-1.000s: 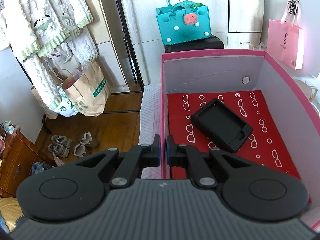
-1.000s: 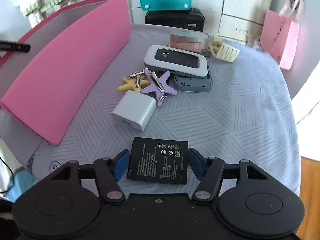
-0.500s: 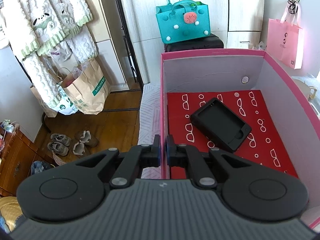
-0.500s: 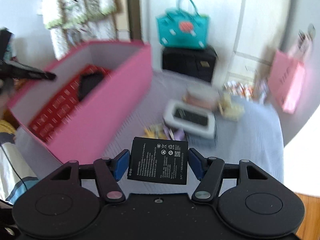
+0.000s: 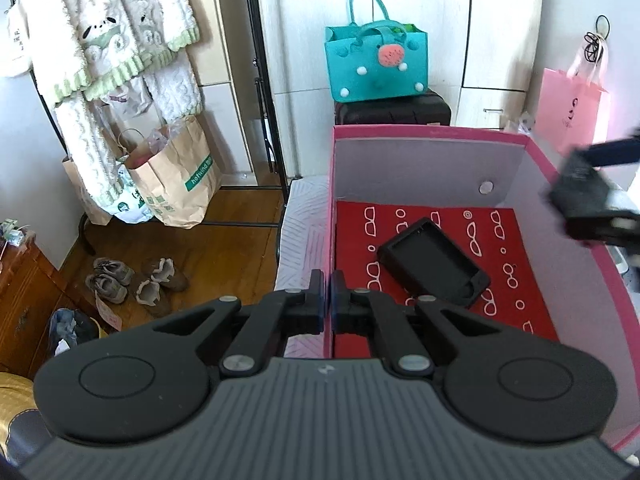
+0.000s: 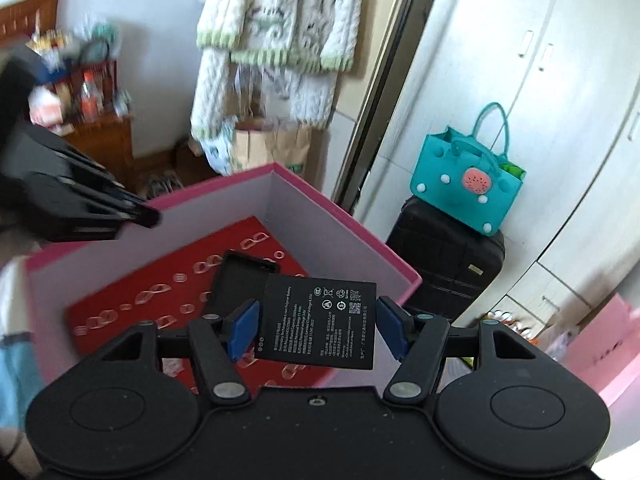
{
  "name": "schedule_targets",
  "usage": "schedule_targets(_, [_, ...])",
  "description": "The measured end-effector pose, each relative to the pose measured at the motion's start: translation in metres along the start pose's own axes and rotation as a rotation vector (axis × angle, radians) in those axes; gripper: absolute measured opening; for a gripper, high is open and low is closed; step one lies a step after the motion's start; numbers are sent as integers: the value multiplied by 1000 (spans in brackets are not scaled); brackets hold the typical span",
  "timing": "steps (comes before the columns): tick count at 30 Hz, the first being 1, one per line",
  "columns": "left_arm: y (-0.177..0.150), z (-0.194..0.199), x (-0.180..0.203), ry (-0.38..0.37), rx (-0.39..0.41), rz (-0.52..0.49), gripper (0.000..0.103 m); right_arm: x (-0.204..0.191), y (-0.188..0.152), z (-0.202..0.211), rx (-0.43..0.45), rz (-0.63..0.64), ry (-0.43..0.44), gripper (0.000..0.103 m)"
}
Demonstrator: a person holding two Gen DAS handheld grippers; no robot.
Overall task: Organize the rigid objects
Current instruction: 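Carry the battery into the pink box and open the right tool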
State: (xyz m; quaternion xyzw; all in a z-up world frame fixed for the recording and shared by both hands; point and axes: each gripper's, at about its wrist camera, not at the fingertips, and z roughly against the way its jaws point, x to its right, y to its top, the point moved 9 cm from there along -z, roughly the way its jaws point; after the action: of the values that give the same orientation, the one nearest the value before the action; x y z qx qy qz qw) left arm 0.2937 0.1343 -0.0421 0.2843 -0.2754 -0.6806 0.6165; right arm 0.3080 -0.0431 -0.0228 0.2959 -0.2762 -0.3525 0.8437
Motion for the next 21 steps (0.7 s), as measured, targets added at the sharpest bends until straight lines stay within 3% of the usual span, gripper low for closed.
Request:
schedule_targets(6, [-1, 1, 3, 40, 16, -6, 3, 1, 10, -56, -118, 61, -12, 68])
schedule_targets(15, [0, 3, 3, 39, 17, 5, 3, -21, -8, -93, -296, 203, 16, 68])
schedule_targets(18, [0, 3, 3, 38, 20, 7, 3, -26, -12, -95, -340, 185, 53, 63])
schedule_targets(21, [0, 3, 3, 42, 22, 8, 4, -27, -8, -94, -341, 77, 134, 60])
